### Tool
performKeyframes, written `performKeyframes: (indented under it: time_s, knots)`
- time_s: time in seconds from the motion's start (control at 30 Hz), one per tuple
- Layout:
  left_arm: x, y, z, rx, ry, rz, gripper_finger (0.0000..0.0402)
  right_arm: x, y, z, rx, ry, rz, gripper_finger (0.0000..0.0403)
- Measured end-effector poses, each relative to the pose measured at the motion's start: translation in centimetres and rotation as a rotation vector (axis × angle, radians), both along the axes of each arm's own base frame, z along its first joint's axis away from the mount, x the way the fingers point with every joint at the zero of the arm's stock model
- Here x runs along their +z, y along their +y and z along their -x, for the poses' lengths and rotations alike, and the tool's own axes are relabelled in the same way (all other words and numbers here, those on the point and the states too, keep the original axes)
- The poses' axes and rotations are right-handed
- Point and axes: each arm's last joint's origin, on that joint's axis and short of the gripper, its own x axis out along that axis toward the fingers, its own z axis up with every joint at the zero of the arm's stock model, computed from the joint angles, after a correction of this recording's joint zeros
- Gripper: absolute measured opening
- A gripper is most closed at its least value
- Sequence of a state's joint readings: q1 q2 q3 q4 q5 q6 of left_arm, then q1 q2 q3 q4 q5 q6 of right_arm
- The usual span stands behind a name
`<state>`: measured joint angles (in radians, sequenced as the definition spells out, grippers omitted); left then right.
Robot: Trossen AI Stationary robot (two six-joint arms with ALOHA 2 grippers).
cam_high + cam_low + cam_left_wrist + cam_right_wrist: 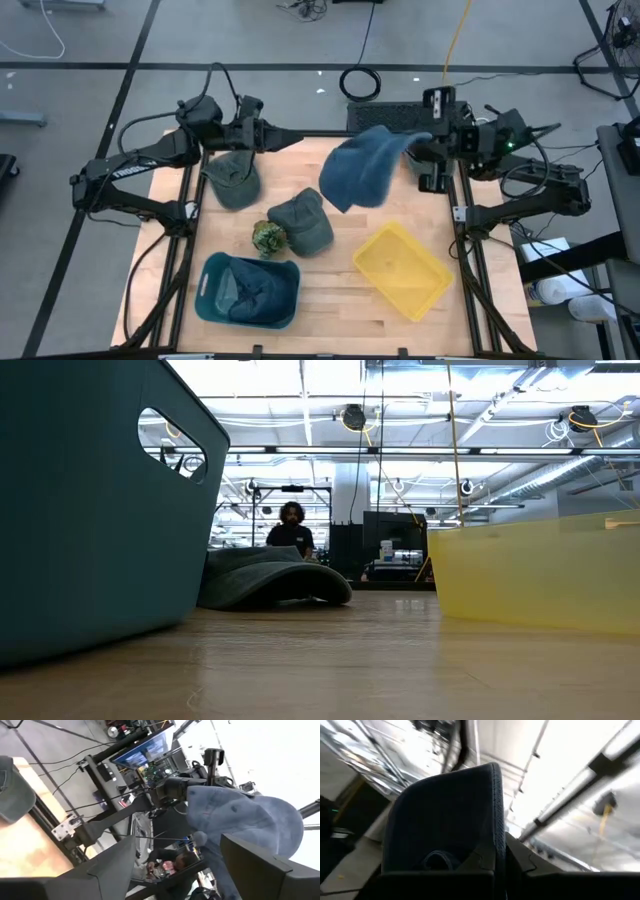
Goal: Pick & Place hat
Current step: Put the blue cap into the blue bin
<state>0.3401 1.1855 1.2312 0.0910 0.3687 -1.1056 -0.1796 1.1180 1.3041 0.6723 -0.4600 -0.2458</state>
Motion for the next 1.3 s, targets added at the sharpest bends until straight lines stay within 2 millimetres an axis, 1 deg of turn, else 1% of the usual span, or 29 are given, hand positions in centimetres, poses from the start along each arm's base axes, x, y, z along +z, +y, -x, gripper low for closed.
performKeyframes:
  time_s: [0.1, 0.23, 0.37, 0.47, 0.63, 0.77, 0.93, 1.2, 1.3]
  knots:
    - [0.0, 0.0, 0.0, -0.002, 0.002, 0.008, 0.0308, 0.2, 0.0, 0.3, 0.039, -0.050, 0.064, 0.0000]
    - [0.5, -0.3, -0.1, -0.017, -0.055, 0.007, 0.0316, 0.5, -0.2, 0.4, 0.108, -0.123, 0.133, 0.0000]
    - [0.8, -0.5, -0.7, -0.051, -0.114, 0.015, 0.0319, 0.3, -0.5, -0.1, 0.170, -0.148, 0.168, 0.0000]
    - [0.9, -0.7, -1.2, -0.090, -0.149, 0.022, 0.0316, 0.1, -0.7, -0.5, 0.185, -0.154, 0.172, 0.0000]
    - [0.1, -0.8, -2.4, -0.132, -0.125, 0.049, 0.0311, 0.2, -0.9, -1.2, 0.216, -0.160, 0.210, 0.0000]
    - [0.0, -1.0, -3.1, -0.169, -0.153, 0.053, 0.0315, 1.0, -0.8, -1.4, 0.265, -0.162, 0.272, 0.0000]
    - [-0.4, -1.8, -4.4, -0.243, -0.187, 0.077, 0.0323, 1.9, -0.8, -1.8, 0.308, -0.160, 0.331, 0.0000]
    - [-1.2, -3.2, -6.0, -0.306, -0.194, 0.096, 0.0319, 1.9, -0.9, -2.5, 0.304, -0.160, 0.347, 0.0000]
    - [-1.2, -3.7, -6.4, -0.332, -0.225, 0.112, 0.0323, 1.8, -1.0, -2.8, 0.304, -0.157, 0.347, 0.0000]
